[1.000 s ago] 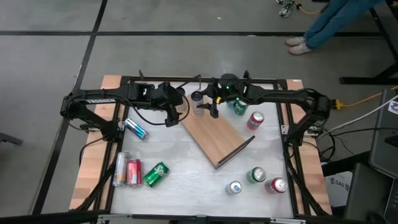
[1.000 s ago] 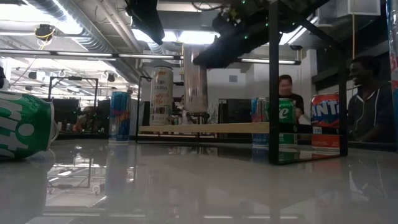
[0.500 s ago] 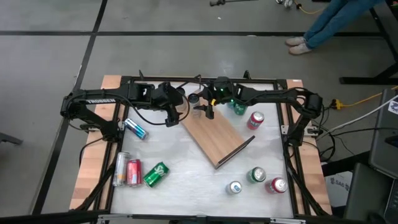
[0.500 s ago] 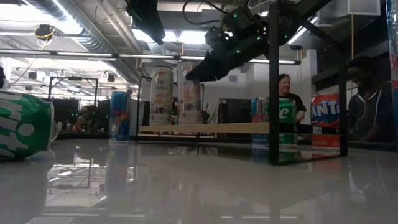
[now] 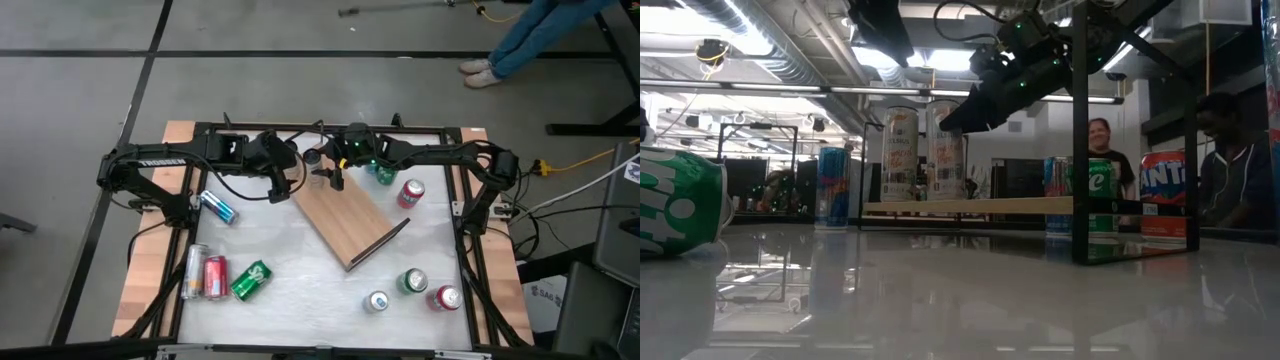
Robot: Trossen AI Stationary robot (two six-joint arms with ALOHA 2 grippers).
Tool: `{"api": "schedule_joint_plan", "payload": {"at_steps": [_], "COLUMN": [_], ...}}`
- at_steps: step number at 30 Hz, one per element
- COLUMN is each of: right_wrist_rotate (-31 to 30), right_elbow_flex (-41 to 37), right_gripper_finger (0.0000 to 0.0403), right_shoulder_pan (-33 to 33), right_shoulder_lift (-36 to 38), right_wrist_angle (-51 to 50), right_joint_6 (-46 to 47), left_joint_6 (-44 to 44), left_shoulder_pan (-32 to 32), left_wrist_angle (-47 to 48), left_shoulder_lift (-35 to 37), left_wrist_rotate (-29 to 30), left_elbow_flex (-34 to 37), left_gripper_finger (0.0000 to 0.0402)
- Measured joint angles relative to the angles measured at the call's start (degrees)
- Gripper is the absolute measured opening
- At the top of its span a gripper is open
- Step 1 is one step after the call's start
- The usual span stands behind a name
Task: Place canned beverage on shelf
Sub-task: Put the top white yellow soda can on the shelf aligned with the other white yellow soda can
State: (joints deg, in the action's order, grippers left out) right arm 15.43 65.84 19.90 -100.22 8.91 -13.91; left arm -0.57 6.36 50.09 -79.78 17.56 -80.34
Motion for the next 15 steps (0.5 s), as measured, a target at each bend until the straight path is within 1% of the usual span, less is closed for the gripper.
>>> {"api": "schedule_joint_plan", "payload": {"at_steps": [4,15], "right_wrist_rotate": [0.01,0.14], "right_elbow_flex": [0.00,0.04], "right_gripper_finger": [0.0294,0.0319], "right_shoulder_pan": [-0.02,-0.04], "right_shoulder_lift": [0.00,0.09], "right_wrist_angle": [-0.20,-1.86], "right_joint_6": [0.07,0.13], "left_joint_6": [-0.03,-0.10], "left_shoulder_pan": [0.00,0.01], "left_wrist_angle": [-0.37,-1.22], "left_shoulder_lift": [0.00,0.01], "left_wrist_rotate": [0.00,0.00], "left_elbow_flex": [0.00,0.00], "left_gripper_finger": [0.0339,0.0339]}}
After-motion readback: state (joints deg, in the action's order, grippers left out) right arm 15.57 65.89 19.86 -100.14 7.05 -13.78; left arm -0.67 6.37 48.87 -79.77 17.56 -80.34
